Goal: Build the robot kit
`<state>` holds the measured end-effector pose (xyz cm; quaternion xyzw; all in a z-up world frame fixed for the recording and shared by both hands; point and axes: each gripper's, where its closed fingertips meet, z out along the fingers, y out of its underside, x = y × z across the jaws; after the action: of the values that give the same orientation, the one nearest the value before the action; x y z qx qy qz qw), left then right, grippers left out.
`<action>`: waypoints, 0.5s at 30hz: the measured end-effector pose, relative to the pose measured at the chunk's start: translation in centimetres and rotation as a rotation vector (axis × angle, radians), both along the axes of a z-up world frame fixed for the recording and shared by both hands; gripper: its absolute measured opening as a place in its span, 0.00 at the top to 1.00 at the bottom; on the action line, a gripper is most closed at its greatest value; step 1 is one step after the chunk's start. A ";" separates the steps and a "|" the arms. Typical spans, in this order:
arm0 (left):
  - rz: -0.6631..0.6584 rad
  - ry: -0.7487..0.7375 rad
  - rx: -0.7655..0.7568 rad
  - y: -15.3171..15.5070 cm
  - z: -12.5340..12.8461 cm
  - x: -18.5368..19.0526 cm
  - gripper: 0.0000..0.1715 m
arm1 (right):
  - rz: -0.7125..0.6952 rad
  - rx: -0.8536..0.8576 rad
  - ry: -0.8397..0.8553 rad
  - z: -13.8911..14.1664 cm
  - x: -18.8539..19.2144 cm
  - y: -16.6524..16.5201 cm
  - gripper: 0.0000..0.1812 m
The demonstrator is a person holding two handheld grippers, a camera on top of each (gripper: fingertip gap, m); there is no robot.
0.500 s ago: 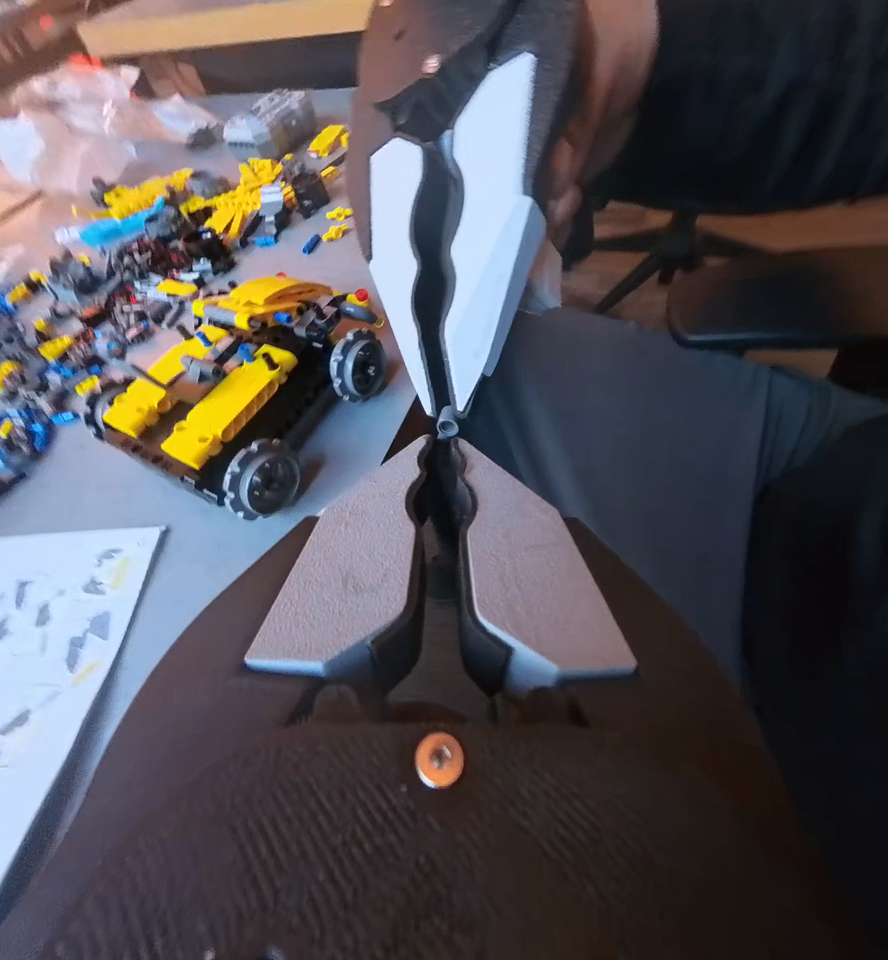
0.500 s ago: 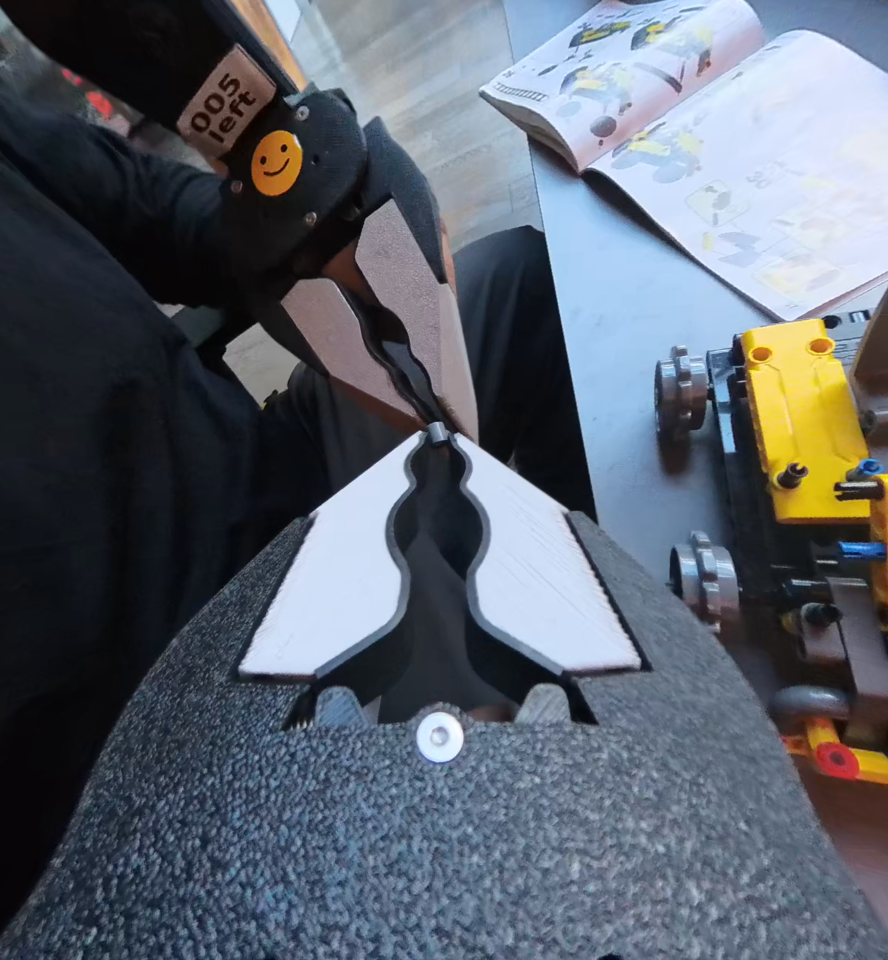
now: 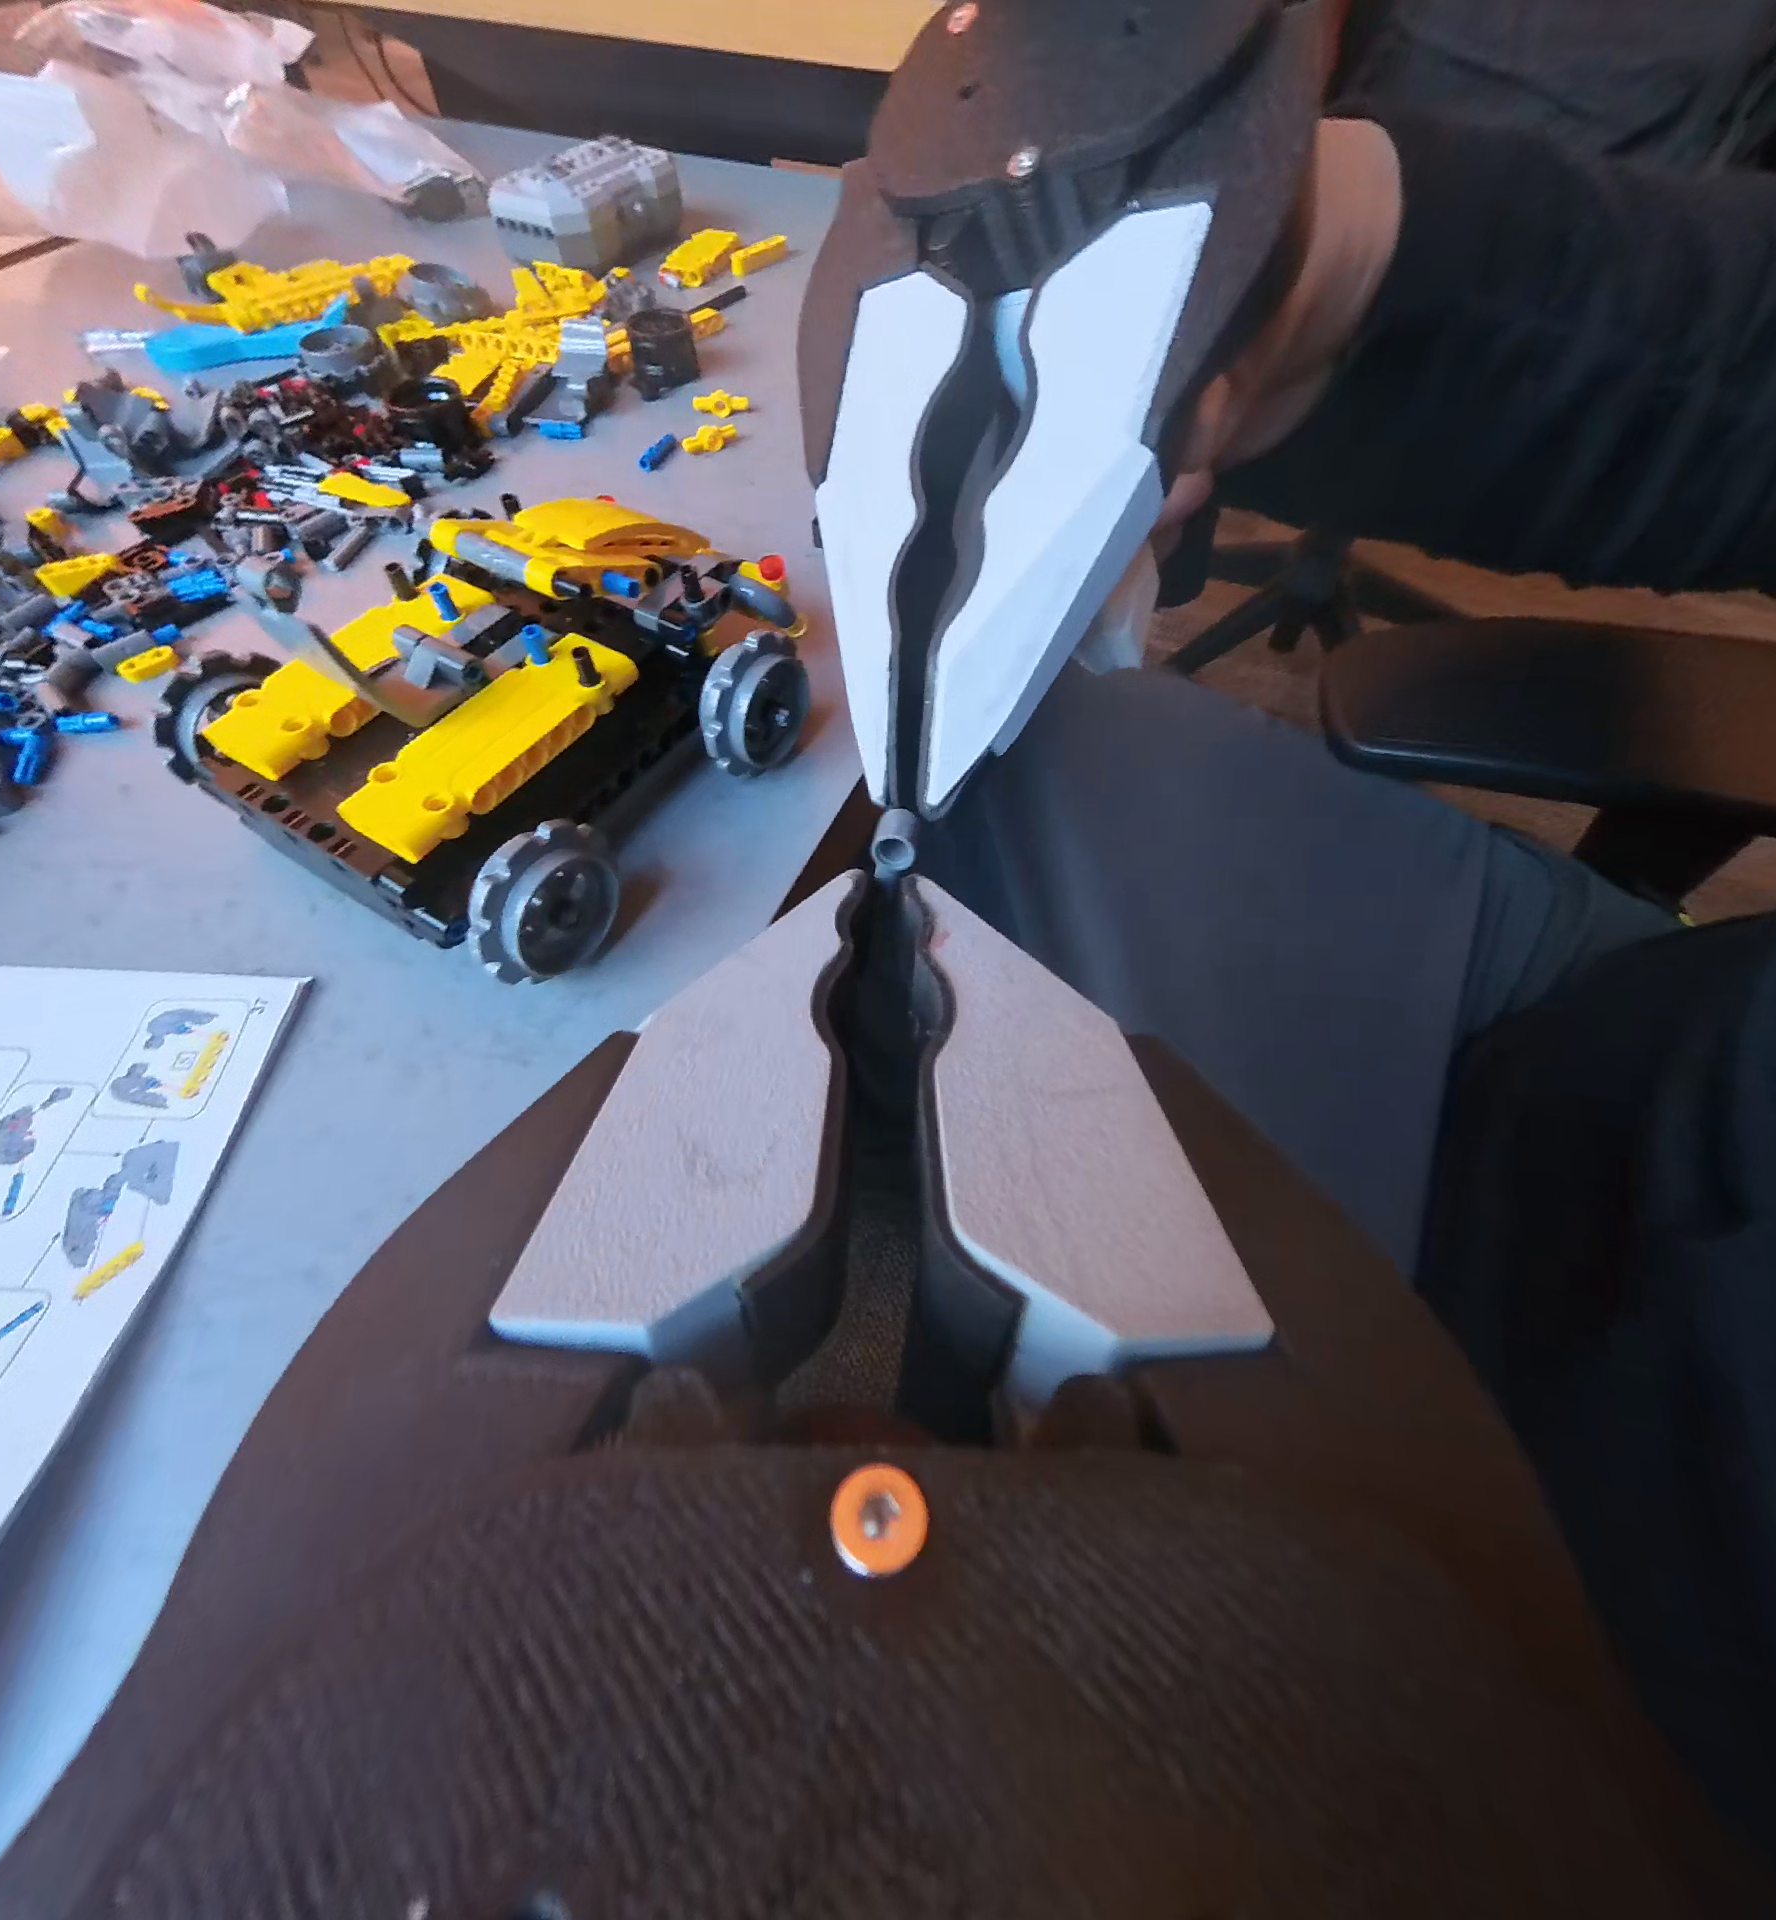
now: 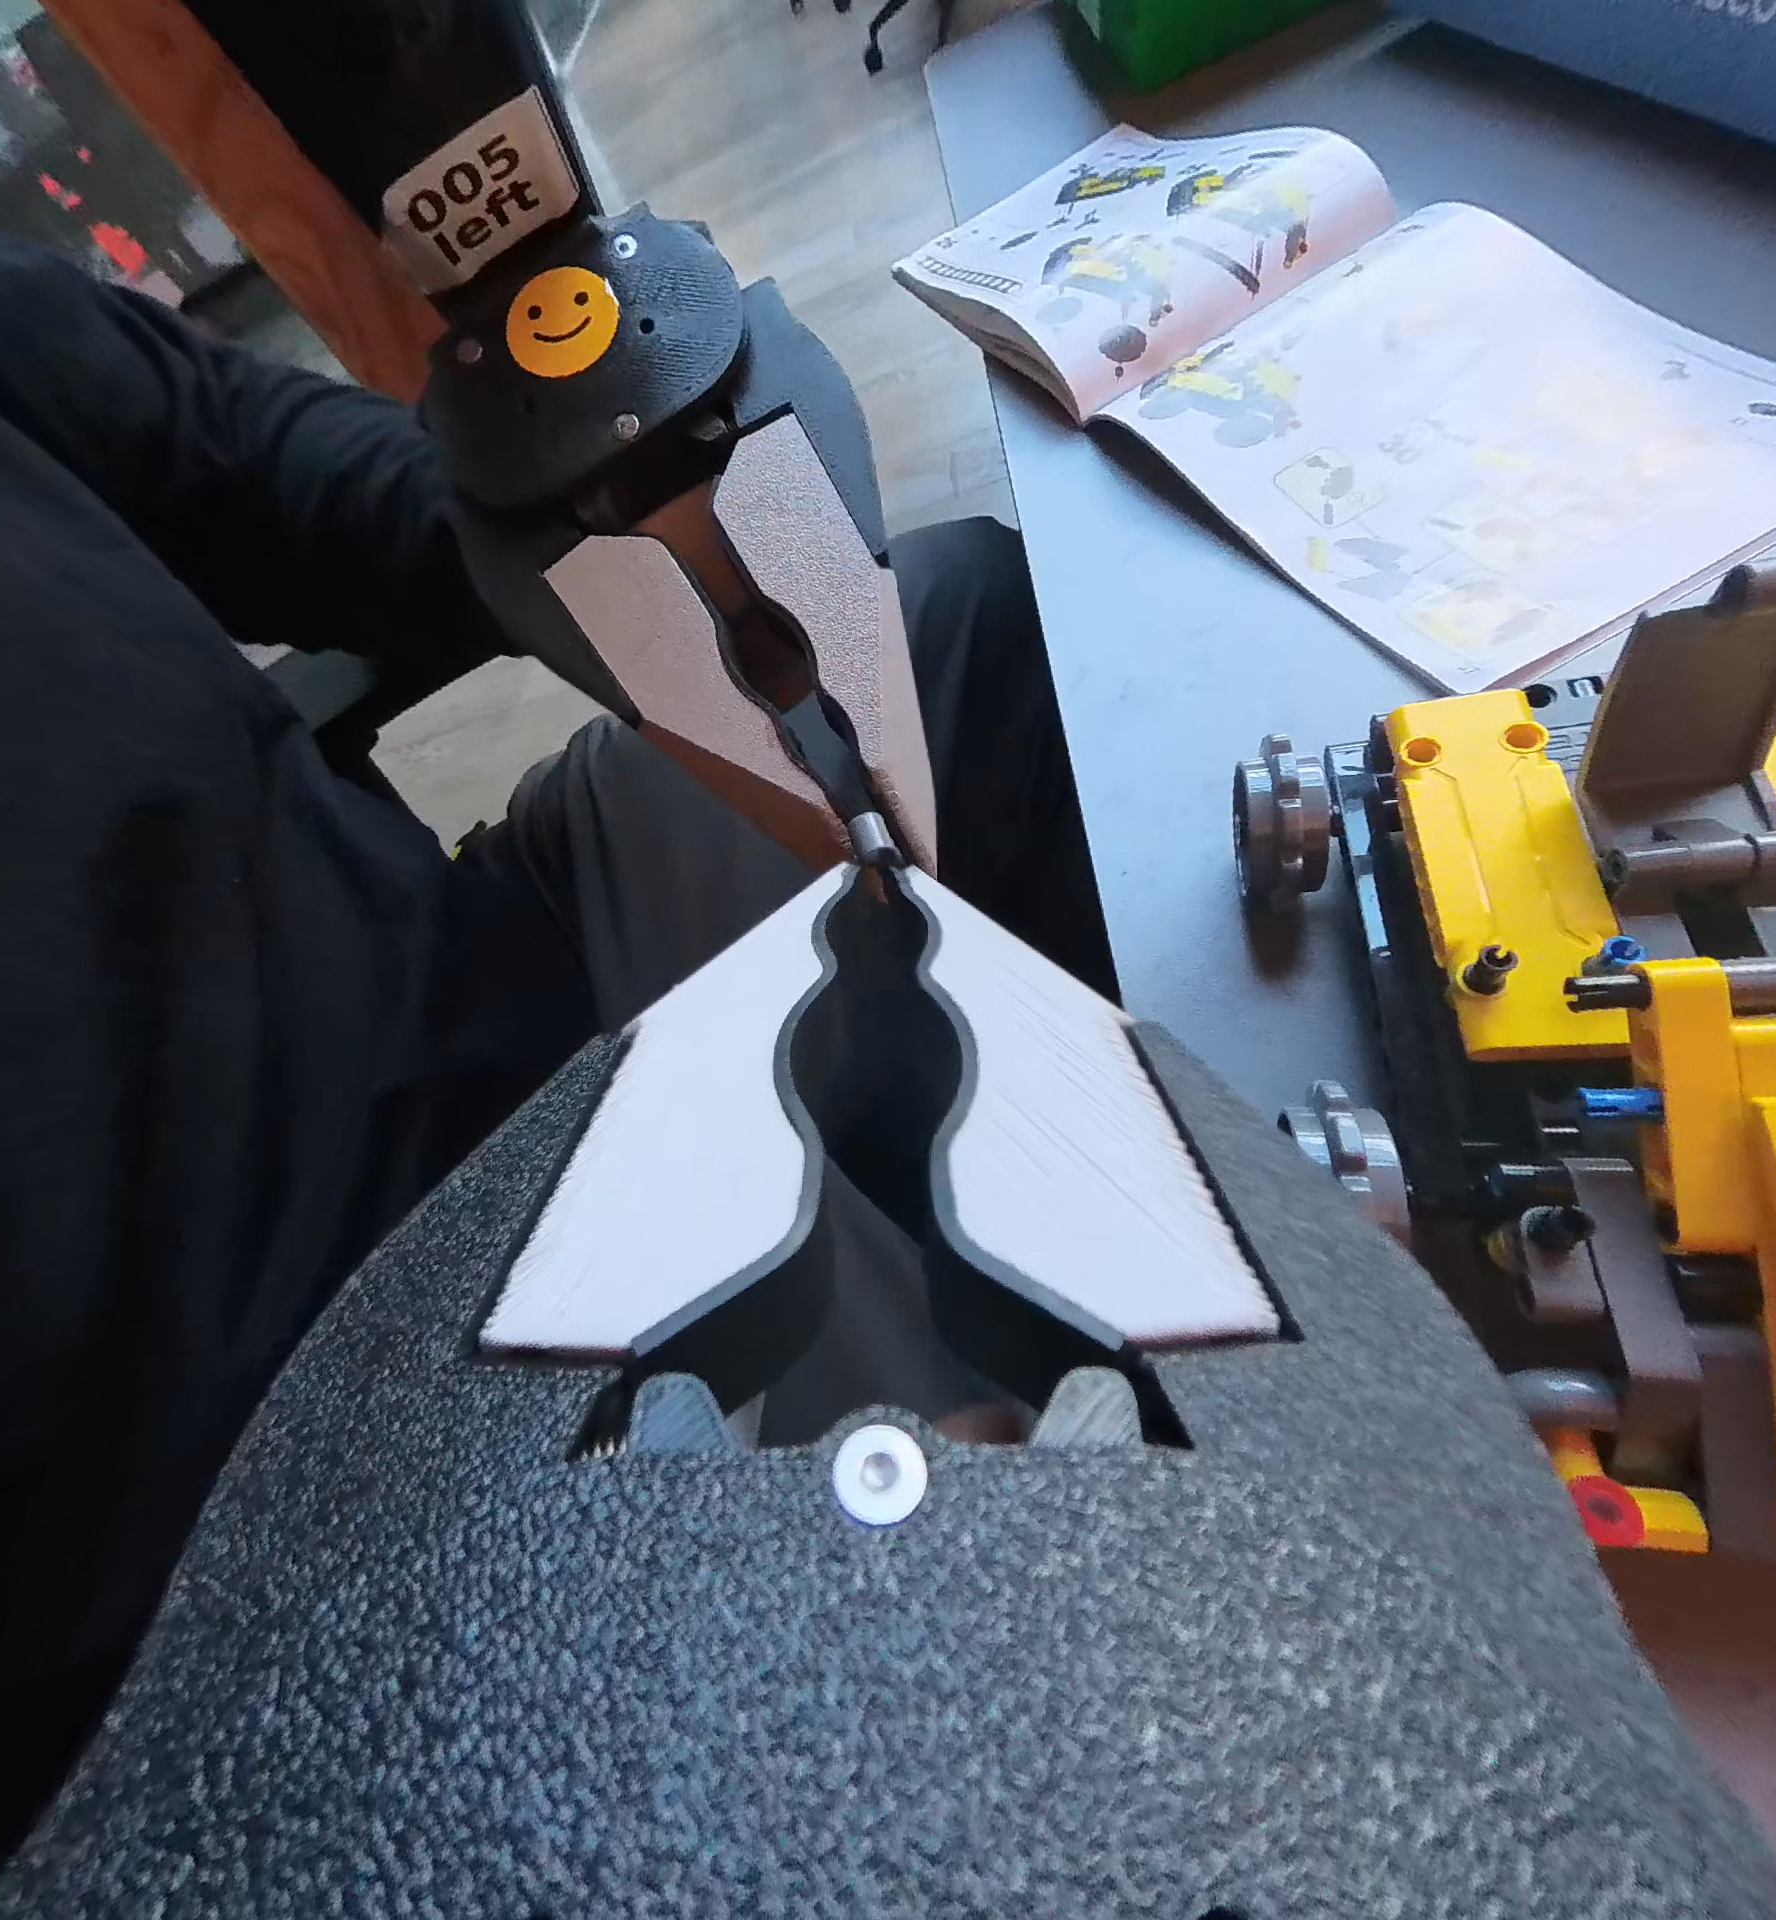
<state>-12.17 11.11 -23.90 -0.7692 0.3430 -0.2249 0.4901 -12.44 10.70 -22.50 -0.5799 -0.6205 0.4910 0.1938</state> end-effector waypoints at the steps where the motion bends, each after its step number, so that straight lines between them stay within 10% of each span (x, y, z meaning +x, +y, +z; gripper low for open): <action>1: 0.003 -0.002 -0.003 0.0 0.0 -0.1 0.99 | -0.004 0.008 0.003 0.0 0.0 0.1 0.96; 15: -0.011 0.009 -0.036 -0.2 -0.5 0.3 0.99 | 0.024 0.329 0.031 -0.7 -0.5 -0.5 0.93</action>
<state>-11.84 10.94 -24.38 -0.7769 0.3454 -0.2302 0.4735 -12.90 10.24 -23.15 -0.5253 -0.6964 0.3938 0.2897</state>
